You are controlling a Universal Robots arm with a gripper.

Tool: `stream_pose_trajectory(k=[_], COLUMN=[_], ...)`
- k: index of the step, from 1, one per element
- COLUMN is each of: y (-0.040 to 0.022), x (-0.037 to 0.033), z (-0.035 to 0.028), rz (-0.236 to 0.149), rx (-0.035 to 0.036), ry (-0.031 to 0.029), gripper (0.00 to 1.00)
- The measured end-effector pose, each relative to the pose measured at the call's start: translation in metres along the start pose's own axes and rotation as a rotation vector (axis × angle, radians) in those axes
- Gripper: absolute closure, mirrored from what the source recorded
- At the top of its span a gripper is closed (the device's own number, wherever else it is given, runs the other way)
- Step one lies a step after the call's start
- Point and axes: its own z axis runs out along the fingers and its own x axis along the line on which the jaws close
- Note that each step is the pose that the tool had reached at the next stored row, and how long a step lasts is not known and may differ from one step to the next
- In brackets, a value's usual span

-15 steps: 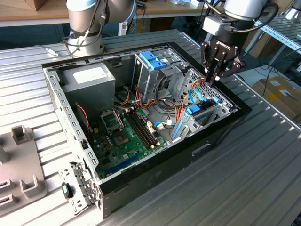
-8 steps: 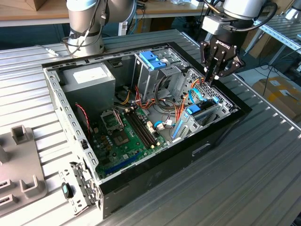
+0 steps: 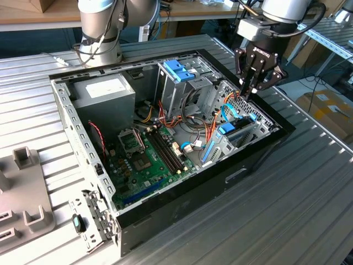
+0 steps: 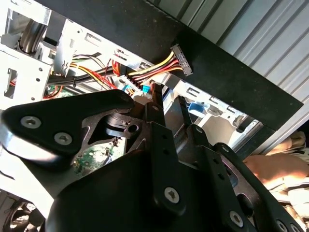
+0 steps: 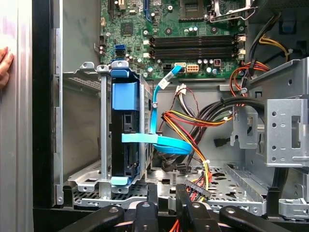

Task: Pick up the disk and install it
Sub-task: 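Insert the second disk wire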

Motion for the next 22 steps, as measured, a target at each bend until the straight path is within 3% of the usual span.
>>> stream_pose_trajectory(k=[3,15,22], y=[-0.0015,-0.0025,-0.0087], x=[0.0001,0.0001,0.0002], z=[0.0,0.0,-0.0001], rz=[-0.018,-0.03,-0.093], rx=[0.0022,0.0036,0.0112], ry=[0.0001,0.0003,0.0009], gripper=[0.71,0.71,0.71])
